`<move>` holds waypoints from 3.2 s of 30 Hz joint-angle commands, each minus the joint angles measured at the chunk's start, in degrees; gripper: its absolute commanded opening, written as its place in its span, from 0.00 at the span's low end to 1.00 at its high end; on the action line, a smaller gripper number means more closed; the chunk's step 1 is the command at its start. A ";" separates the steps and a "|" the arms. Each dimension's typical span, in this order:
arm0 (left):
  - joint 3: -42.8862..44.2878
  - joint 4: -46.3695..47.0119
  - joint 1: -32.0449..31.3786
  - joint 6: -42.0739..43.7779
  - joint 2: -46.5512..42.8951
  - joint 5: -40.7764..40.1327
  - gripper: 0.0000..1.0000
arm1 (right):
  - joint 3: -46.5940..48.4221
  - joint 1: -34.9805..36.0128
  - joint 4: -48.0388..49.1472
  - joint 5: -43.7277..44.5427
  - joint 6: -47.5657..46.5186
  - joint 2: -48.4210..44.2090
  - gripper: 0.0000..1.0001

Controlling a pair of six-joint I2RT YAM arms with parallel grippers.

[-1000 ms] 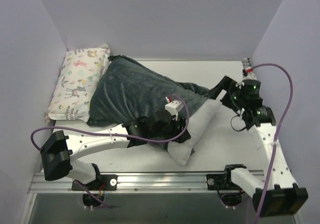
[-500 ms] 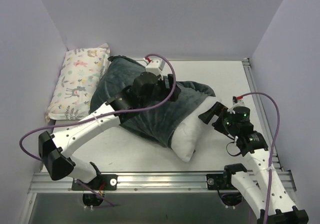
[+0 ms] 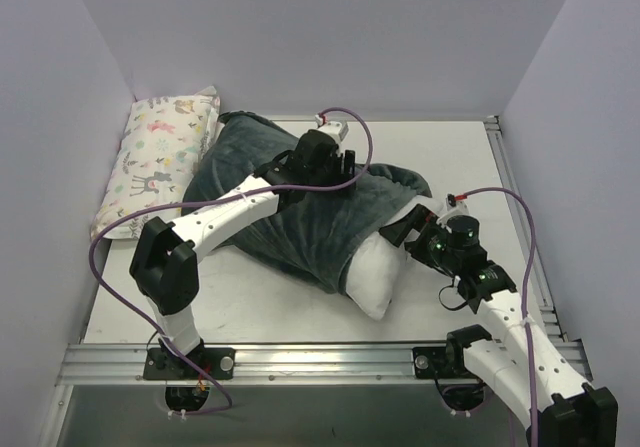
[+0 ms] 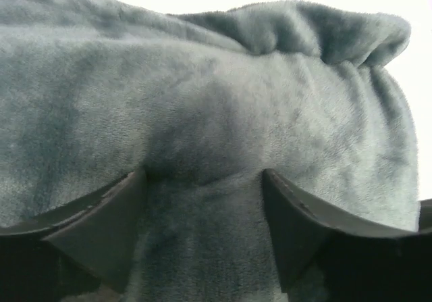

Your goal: Remove the pillowcase from the pillow

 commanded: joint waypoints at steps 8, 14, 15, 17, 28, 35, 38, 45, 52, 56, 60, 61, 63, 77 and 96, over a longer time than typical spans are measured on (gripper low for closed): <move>6.60 -4.07 4.67 -0.24 3.36 4.12 0.01 | 1.81 1.09 6.75 0.48 0.63 9.24 0.14; 9.68 -7.58 8.36 0.47 3.72 2.73 0.00 | 9.54 0.30 -8.52 12.05 -7.52 6.70 0.00; 10.55 -8.90 10.11 0.47 3.28 2.02 0.00 | 11.73 -0.23 -10.39 13.65 -8.33 6.26 0.00; 11.26 -11.09 12.05 -0.14 2.58 -0.69 0.00 | 13.42 -4.94 -13.90 13.41 -9.91 5.03 0.00; 7.75 -14.01 29.81 -3.05 -2.87 -6.44 0.00 | 25.02 -25.98 -20.34 4.18 -11.86 7.13 0.00; 5.99 -11.81 24.47 0.90 -5.15 1.04 0.25 | 22.83 -25.02 -16.83 2.94 -11.85 11.70 0.00; 3.28 -10.94 20.51 -0.14 -9.98 0.26 0.66 | 22.48 -24.93 -16.21 3.38 -12.38 13.02 0.00; -12.53 -9.18 9.53 -8.83 -27.36 -7.73 0.81 | 22.13 -22.12 -15.51 4.96 -12.91 13.81 0.00; -34.82 -6.47 -9.97 -30.79 -37.84 -27.85 0.82 | 21.69 -16.58 -15.51 8.48 -13.35 12.50 0.00; -46.00 11.94 -10.62 -31.79 -41.10 -27.96 0.97 | 21.33 -15.09 -15.59 8.75 -13.52 12.76 0.00; -48.76 19.56 -8.95 -28.37 -41.37 -27.08 0.97 | 22.21 -15.17 -16.73 9.89 -14.49 11.88 0.00; -49.03 23.05 -8.94 -26.36 -41.46 -27.86 0.97 | 22.39 -15.26 -17.34 10.24 -14.66 11.71 0.00; -50.34 25.79 -7.55 -24.33 -41.63 -26.48 0.95 | 23.09 -15.44 -17.96 10.24 -14.84 11.35 0.00; -45.53 12.48 7.48 -18.87 -46.37 -23.47 0.00 | 27.83 -20.78 -19.90 6.47 -15.11 12.32 0.00; -28.38 -1.79 29.22 -5.69 -34.61 -18.27 0.00 | 33.03 -27.14 -20.78 -3.56 -16.50 21.81 0.11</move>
